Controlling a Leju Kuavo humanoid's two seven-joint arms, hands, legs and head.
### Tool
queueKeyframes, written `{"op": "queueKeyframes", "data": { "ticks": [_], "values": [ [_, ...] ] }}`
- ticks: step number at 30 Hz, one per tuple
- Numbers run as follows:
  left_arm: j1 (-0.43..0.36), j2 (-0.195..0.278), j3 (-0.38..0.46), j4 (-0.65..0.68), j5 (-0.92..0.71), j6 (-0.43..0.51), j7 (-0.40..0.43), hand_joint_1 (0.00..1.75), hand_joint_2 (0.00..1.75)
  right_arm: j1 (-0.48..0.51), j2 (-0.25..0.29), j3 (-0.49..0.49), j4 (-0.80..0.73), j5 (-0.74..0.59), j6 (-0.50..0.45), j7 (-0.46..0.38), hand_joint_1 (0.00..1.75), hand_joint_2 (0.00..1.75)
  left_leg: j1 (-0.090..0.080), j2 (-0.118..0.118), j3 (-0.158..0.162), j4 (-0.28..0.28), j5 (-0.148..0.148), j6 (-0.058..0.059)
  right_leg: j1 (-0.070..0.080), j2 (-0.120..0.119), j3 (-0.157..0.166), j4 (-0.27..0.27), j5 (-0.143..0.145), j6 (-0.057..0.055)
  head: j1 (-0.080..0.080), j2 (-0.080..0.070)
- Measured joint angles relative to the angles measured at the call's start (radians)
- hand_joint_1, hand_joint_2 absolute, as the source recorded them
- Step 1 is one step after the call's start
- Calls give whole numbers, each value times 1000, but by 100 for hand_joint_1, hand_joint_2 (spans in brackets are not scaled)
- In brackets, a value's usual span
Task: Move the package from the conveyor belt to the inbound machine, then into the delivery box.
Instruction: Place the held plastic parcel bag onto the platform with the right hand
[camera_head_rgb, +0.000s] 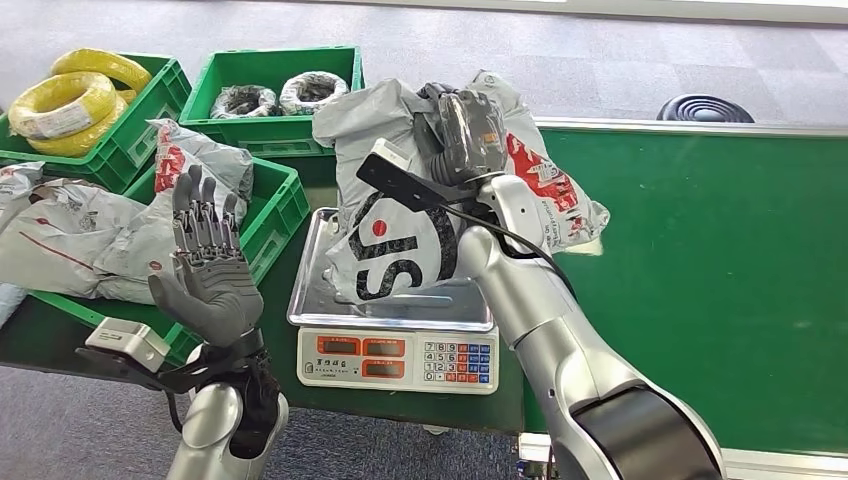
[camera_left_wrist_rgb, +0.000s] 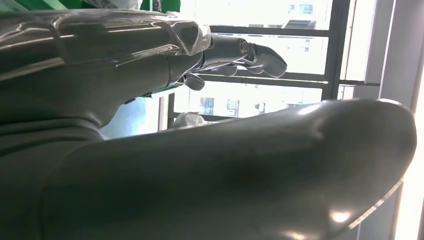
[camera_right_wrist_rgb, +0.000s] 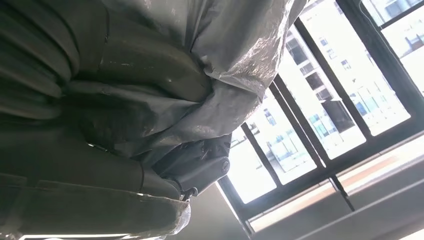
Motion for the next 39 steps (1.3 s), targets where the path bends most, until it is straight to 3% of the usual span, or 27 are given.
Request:
{"op": "queueKeyframes", "data": {
  "ticks": [1,5,10,12,16,19,26,32,35,39],
  "values": [
    [0,1,0,-1,0,0,0,0,0,1,0,-5,12,-6,-1,0,158,175,0,0,0,0,0,0,0,0,0,0,0,0,0,0],
    [0,3,0,-4,0,0,0,0,0,19,0,-32,62,-45,-4,-5,114,175,0,0,0,0,0,0,0,0,0,0,0,0,0,0],
    [0,4,2,-14,-3,3,0,0,0,76,2,-67,133,-83,-13,-18,128,175,0,0,0,0,0,0,0,0,0,0,0,0,0,0],
    [-1,4,2,-18,-4,3,0,0,0,97,2,-77,152,-91,-14,-20,105,175,0,0,0,0,0,0,0,0,0,0,0,0,0,0],
    [-4,4,3,-20,-9,-2,3,0,0,130,5,-95,175,-106,-17,-32,38,175,0,0,0,0,0,0,0,0,0,0,0,0,0,0],
    [-10,3,3,-20,-9,-7,5,0,0,152,6,-104,184,-113,-21,-42,0,175,0,0,0,0,0,0,0,0,0,0,0,0,0,0],
    [-42,-4,4,-7,-9,-14,9,0,0,173,8,-120,197,-114,-52,-53,0,175,0,0,0,0,0,0,0,0,0,0,0,0,0,0],
    [-58,-10,4,12,-9,-14,8,0,0,173,8,-129,176,-116,-133,-106,0,175,0,0,0,0,0,0,0,0,0,0,0,0,0,0],
    [-59,-10,4,18,-8,-14,4,0,0,173,7,-140,107,-132,-181,-148,0,175,0,0,0,0,0,0,0,0,0,0,0,0,0,0],
    [-59,-10,4,25,-8,-14,2,0,0,199,5,-147,-92,-105,-200,-144,0,175,0,0,0,0,0,0,0,0,0,0,0,0,0,0]
  ]
}}
